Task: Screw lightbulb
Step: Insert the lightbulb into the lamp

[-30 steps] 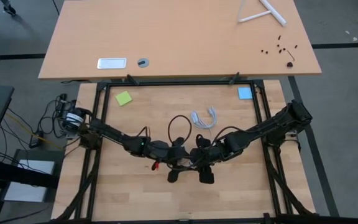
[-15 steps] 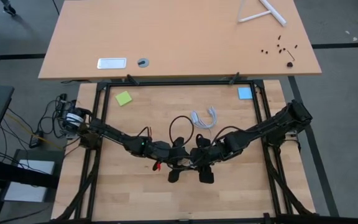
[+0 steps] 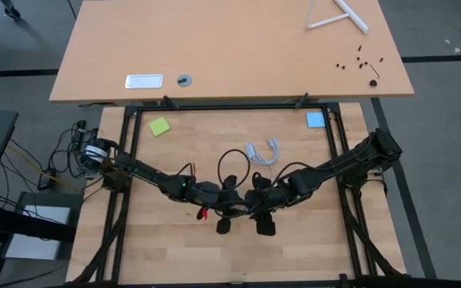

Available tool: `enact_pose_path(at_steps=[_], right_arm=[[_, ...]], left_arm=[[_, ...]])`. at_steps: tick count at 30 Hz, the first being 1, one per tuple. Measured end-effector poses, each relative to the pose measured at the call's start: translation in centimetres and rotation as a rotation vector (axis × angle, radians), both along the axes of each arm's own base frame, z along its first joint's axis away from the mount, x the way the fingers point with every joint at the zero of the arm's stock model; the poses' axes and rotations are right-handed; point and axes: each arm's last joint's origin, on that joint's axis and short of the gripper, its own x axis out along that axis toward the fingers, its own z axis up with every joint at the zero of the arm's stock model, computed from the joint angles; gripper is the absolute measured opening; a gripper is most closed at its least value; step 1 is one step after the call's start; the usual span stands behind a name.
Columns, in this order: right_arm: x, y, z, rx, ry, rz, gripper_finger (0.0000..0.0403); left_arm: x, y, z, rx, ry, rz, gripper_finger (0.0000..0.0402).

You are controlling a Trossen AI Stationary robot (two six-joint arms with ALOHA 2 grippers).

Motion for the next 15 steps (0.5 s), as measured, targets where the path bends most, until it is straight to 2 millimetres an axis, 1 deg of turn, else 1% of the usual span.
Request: enact_pose_path(at_steps=[3, 5, 9, 15], right_arm=[[0.0, -0.1, 0.1, -0.012, -0.006, -0.007, 0.0203], [-0.2, -0.1, 0.5, -0.024, -0.023, -0.007, 0.0213], [-0.9, 0.0, 1.7, -0.073, -0.076, -0.016, 0.0233], [-2.7, 0.2, 4.4, -0.168, -0.189, -0.028, 0.0264]], left_arm=[[0.0, 0.0, 0.1, 0.006, -0.002, 0.006, 0.0095], [0.0, 0.1, 0.1, 0.009, -0.003, 0.008, 0.0095], [-0.2, 0.2, 0.6, 0.012, -0.019, 0.011, 0.0095], [-0.7, 0.9, 2.3, 0.016, -0.049, 0.021, 0.0095]])
